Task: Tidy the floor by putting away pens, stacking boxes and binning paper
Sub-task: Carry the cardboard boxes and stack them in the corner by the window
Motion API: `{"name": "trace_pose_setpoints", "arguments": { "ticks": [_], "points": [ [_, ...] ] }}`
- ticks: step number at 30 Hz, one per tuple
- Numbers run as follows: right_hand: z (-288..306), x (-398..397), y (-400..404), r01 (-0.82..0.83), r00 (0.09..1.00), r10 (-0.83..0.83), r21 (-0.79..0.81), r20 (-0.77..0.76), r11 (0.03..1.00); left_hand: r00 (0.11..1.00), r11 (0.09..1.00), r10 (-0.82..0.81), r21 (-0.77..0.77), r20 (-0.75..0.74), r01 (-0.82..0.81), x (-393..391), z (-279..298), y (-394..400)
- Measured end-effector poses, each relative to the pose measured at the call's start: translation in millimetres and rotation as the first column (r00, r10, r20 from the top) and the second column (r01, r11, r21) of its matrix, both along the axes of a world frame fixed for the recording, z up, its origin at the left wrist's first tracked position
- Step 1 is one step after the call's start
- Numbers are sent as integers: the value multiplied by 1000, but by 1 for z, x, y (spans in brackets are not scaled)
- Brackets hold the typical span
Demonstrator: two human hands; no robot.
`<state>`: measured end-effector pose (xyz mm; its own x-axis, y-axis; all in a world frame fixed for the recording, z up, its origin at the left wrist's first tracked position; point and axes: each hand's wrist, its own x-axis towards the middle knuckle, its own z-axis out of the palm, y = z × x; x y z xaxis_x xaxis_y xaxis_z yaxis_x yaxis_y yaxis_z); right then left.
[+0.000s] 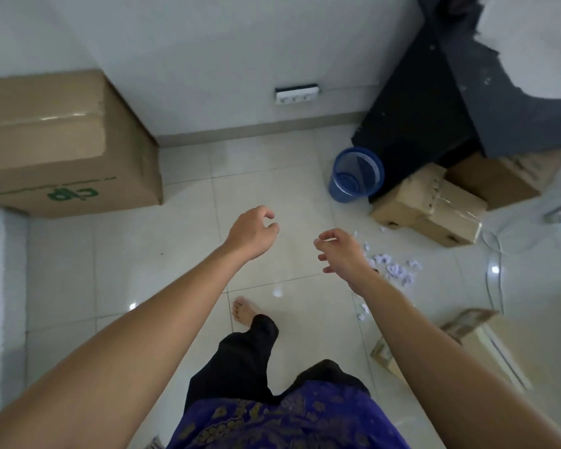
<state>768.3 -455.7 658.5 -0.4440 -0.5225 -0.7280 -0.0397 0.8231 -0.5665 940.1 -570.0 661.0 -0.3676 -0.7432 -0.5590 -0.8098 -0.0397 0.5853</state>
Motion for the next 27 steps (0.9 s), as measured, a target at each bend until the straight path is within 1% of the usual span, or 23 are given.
{"name": "trace_pose_setpoints", "arguments": {
  "ticks": [3,8,12,15,17,21,27],
  "points": [
    [2,-26,57,104,995,-104,4,6,995,995,995,-102,-10,2,102,-36,4,40],
    [4,-46,151,227,973,-226,-26,56,973,974,975,-221,-17,38,222,-72,11,112],
    [9,-64,246,362,930,-358,-36,87,932,942,942,-332,-30,43,334,-111,23,191],
    [13,-77,311,454,890,-449,-57,82,889,912,910,-410,-48,32,411,-141,34,245],
    [15,-84,341,493,869,-489,-59,70,868,893,891,-448,-63,33,450,-156,41,269],
    [15,-96,395,606,795,-600,-61,94,793,836,834,-547,-56,49,549,-183,49,313],
    [7,-111,439,718,692,-712,-11,114,696,753,755,-653,-10,84,656,-224,39,336]
  ]
}}
